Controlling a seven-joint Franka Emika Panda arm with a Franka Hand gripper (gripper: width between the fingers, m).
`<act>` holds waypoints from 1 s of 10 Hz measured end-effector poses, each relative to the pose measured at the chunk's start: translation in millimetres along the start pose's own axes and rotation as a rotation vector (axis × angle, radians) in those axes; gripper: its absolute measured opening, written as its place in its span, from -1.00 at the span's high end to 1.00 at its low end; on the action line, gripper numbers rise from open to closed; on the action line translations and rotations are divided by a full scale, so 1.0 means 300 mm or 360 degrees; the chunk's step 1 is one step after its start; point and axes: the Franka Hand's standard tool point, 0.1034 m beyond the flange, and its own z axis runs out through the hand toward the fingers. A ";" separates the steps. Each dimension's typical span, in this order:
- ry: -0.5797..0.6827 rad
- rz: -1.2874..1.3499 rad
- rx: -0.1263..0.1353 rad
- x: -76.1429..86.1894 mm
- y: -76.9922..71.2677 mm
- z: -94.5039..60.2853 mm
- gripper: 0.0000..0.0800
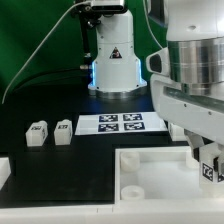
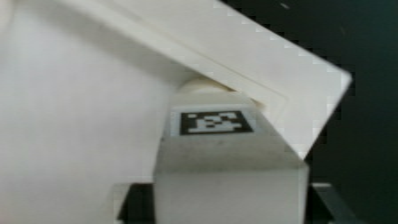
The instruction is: Assemble one leg
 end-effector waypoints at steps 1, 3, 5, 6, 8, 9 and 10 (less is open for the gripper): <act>-0.0016 0.0170 -0.0002 -0.003 0.002 0.000 0.26; -0.0008 0.0266 -0.0003 -0.004 0.003 0.000 0.26; -0.0008 0.0155 -0.0006 -0.005 0.004 0.004 -0.22; -0.0003 0.0015 -0.0008 -0.005 0.005 0.004 -0.22; -0.0006 -0.0467 -0.0006 -0.023 0.002 0.002 -0.60; -0.0006 -0.0644 -0.0001 -0.033 0.000 -0.004 -0.60; -0.0005 -0.0841 -0.0003 -0.027 0.002 -0.002 -0.62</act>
Offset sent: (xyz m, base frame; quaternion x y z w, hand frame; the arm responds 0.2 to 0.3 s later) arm 0.0000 0.0000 0.0000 0.0000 0.0000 0.0000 1.0000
